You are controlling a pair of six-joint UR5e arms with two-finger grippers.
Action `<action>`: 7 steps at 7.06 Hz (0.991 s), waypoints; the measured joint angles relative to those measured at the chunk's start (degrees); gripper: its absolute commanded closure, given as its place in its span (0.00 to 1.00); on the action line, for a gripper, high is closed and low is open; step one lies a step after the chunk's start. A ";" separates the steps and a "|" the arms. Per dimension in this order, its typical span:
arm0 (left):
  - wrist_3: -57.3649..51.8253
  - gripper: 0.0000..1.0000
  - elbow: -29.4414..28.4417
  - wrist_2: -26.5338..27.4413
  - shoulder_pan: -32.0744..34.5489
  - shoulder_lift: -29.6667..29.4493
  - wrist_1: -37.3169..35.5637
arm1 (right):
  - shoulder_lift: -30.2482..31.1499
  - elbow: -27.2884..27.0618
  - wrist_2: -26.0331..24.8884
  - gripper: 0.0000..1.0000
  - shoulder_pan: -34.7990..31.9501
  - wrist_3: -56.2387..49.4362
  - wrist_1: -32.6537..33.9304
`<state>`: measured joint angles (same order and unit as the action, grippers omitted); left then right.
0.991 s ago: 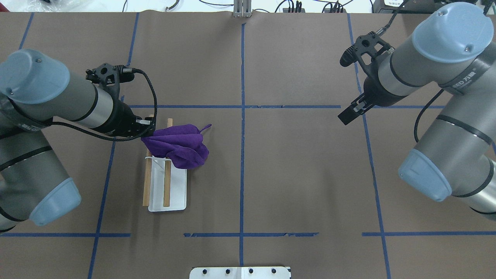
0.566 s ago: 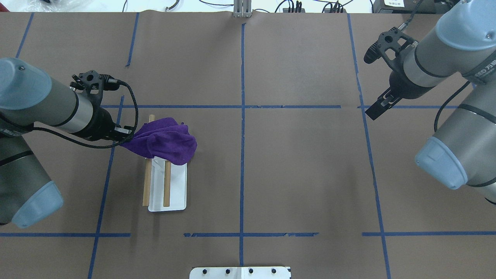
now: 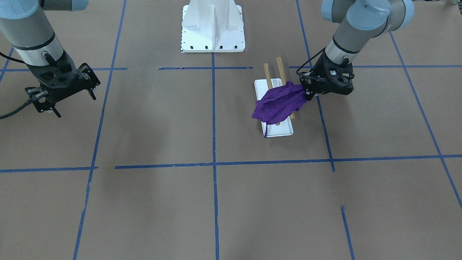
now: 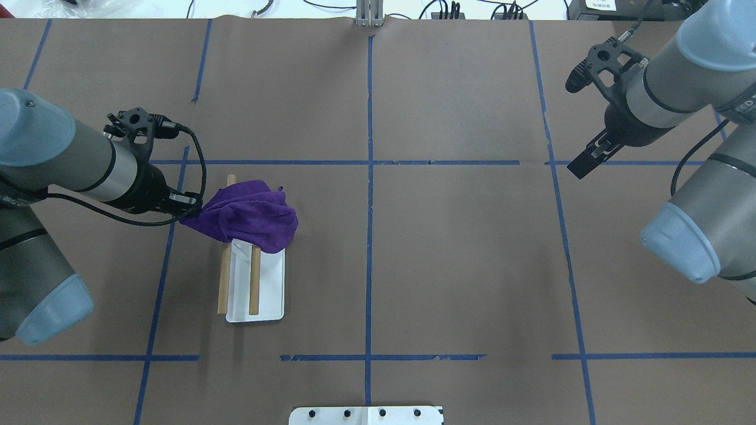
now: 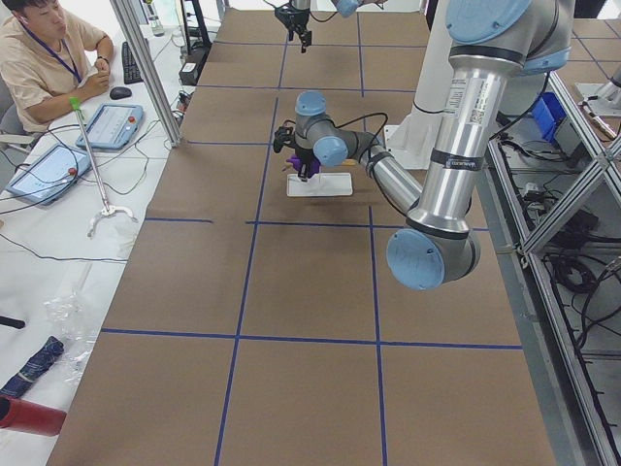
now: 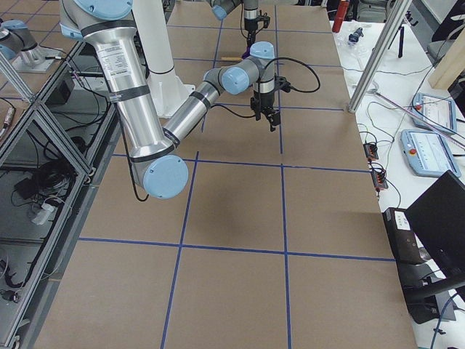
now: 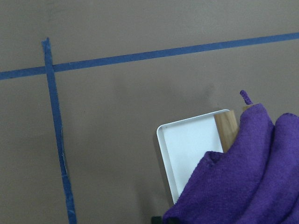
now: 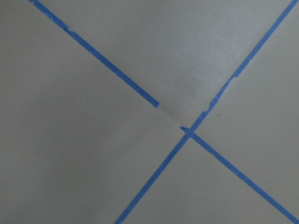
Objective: Hang towel on rack
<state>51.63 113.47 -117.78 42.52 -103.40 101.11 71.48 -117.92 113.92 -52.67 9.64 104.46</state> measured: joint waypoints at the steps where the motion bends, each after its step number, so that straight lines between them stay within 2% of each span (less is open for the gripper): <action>1: -2.10 0.00 0.01 -0.05 0.97 0.01 -0.09 | 1.26 0.01 1.12 0.00 -2.16 0.40 0.40; 4: -19.86 0.00 -0.30 -1.11 10.56 3.40 -0.87 | 10.22 0.38 6.43 0.00 -11.86 -0.11 0.20; 6: -29.40 0.00 -5.16 -8.35 20.61 5.23 -3.35 | 15.03 4.79 7.56 0.00 -18.75 -0.28 0.17; 7: -31.44 0.00 -8.39 -11.68 24.82 5.44 -6.87 | 16.96 6.75 8.55 0.00 -22.29 -0.65 0.13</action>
<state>20.19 105.08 -129.46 67.34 -97.96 94.24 88.44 -111.17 122.46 -74.96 9.00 104.59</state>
